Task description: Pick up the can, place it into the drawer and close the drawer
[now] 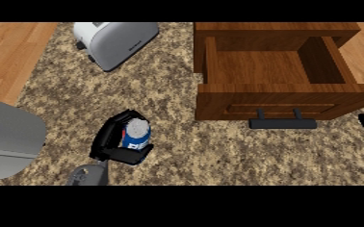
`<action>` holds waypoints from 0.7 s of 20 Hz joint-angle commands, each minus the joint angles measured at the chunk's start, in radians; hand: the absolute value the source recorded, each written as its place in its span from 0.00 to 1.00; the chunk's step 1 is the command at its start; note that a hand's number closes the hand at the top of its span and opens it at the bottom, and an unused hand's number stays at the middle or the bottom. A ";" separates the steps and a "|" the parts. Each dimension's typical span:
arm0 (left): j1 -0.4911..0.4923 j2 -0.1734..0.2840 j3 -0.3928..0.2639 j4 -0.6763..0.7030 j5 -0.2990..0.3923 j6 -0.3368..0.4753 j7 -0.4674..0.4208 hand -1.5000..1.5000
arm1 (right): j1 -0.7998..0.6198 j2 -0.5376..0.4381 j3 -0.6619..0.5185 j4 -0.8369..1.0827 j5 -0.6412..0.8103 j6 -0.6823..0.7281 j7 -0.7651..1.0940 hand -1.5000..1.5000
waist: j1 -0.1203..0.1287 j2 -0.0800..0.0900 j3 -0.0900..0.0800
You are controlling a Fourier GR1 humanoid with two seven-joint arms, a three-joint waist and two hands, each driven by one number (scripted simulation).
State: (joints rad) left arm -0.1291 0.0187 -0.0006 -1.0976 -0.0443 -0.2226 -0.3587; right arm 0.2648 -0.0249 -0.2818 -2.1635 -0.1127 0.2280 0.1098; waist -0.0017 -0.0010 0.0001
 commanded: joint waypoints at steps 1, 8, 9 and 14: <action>-0.042 -0.018 0.043 0.025 0.028 0.044 -0.003 1.00 | 0.055 0.024 0.057 -0.006 0.045 -0.008 -0.046 0.00 | -0.003 0.001 0.000; -0.108 0.078 0.270 0.062 0.134 0.166 -0.009 1.00 | -0.004 -0.014 -0.005 0.001 -0.011 -0.031 0.011 0.00 | 0.000 0.002 0.000; -0.102 0.026 0.229 0.044 0.112 0.208 -0.006 1.00 | 0.090 0.023 0.016 -0.009 -0.015 0.010 -0.074 0.00 | -0.004 0.000 0.000; -0.115 0.053 0.188 -0.112 0.130 0.199 0.109 1.00 | 0.052 0.024 0.015 -0.049 -0.005 -0.018 -0.020 0.00 | -0.001 0.000 0.000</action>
State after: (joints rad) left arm -0.2446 0.0695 0.2083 -1.1163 0.0741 -0.0382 -0.3136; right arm 0.3042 -0.0140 -0.2693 -2.1895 -0.1181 0.2165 0.0905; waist -0.0036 -0.0007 0.0000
